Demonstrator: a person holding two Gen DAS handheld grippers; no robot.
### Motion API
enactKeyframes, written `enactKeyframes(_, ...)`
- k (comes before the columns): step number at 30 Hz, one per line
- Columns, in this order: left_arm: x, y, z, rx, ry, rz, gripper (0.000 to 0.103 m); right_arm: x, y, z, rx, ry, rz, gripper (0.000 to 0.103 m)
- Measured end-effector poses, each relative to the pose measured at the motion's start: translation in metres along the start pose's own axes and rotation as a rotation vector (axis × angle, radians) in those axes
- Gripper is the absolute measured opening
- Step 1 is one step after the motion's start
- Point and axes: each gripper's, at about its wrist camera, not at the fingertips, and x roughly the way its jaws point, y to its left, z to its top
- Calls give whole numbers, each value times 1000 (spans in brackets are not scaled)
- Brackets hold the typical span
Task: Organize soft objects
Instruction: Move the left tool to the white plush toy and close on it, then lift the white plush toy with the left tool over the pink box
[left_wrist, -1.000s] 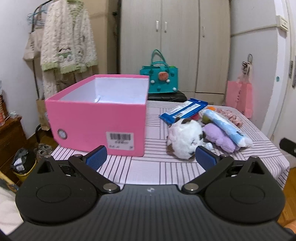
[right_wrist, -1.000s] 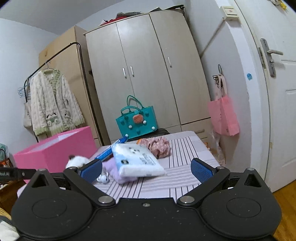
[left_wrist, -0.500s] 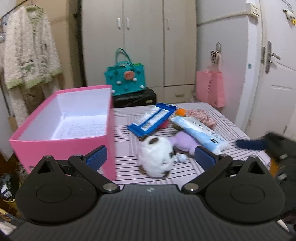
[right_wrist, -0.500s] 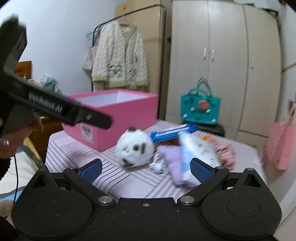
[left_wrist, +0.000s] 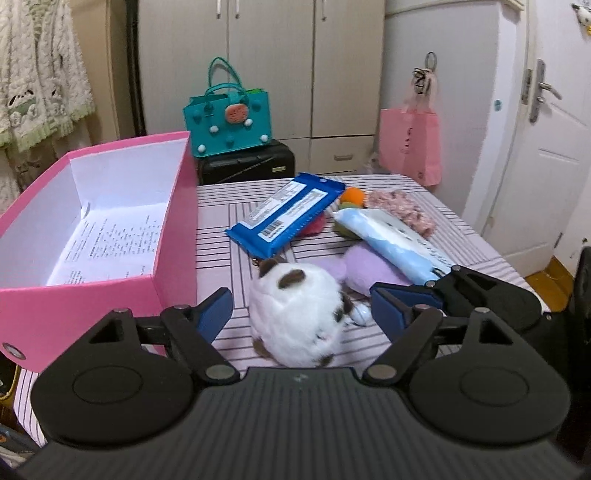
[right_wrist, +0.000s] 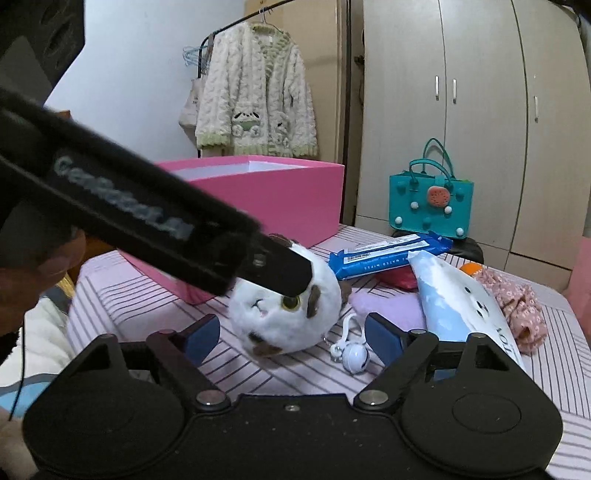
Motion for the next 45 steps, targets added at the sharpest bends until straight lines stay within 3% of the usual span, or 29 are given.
enactKeyframes(5,15,3,4,-6,46,-28,82,10,2,3,-12,0,-5,75)
enactKeyframes(7,21,5,5,-14,64,-32,75,12,3,3,-18,4,-7,75)
enactKeyframes(8,25,7,5,-19,84,-38,66,12,3,3,-14,4,-3,72)
enactKeyframes(11,31,7,3,-4,108,-27,60,14,0,5,10,11,18,66)
enactKeyframes(21,35,10,2,-93,88,-16,57,19,-9,3,51,-2,43,62)
enactKeyframes(26,39,0,-3,-56,76,47,57,27,-10,2,64,11,37,66)
enactKeyframes(34,35,9,0,-102,79,-10,55,26,-11,1,72,-8,38,66)
enactKeyframes(45,7,9,19,-31,58,-58,55,6,-10,20,32,-51,49,66)
